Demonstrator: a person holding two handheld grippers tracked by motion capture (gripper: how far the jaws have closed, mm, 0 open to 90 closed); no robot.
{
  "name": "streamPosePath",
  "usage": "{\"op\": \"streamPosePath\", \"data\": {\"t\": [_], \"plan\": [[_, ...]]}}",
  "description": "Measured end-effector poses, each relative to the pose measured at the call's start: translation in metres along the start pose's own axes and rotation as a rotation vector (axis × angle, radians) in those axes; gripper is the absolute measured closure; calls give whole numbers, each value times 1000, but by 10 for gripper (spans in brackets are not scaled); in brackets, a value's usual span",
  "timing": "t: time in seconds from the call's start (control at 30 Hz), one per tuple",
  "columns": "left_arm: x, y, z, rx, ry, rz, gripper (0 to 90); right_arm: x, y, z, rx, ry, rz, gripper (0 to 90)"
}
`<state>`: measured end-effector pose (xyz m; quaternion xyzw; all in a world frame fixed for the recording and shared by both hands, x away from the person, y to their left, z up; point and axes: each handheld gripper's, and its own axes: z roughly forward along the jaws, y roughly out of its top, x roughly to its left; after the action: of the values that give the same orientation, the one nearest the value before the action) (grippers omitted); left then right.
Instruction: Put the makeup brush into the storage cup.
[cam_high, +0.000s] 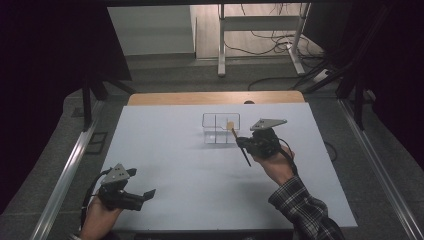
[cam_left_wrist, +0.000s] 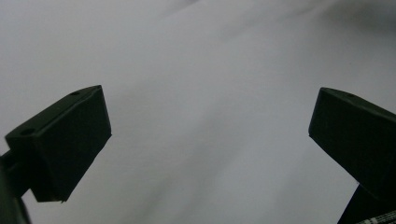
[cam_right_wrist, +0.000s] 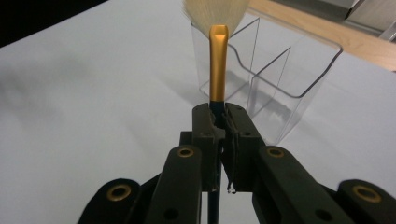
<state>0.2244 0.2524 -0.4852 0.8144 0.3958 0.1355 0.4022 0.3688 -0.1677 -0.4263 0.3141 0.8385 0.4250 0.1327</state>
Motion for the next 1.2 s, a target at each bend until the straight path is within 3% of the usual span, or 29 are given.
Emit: {"op": "streamPosePath", "data": {"t": [0.63,1.2], "plan": [[0,0,1,16,14,9,0,3,4,-10,-167,-8,-3,839],[0,0,1,15,18,8,0,4,11,-6,-196,1,-16,839]]}}
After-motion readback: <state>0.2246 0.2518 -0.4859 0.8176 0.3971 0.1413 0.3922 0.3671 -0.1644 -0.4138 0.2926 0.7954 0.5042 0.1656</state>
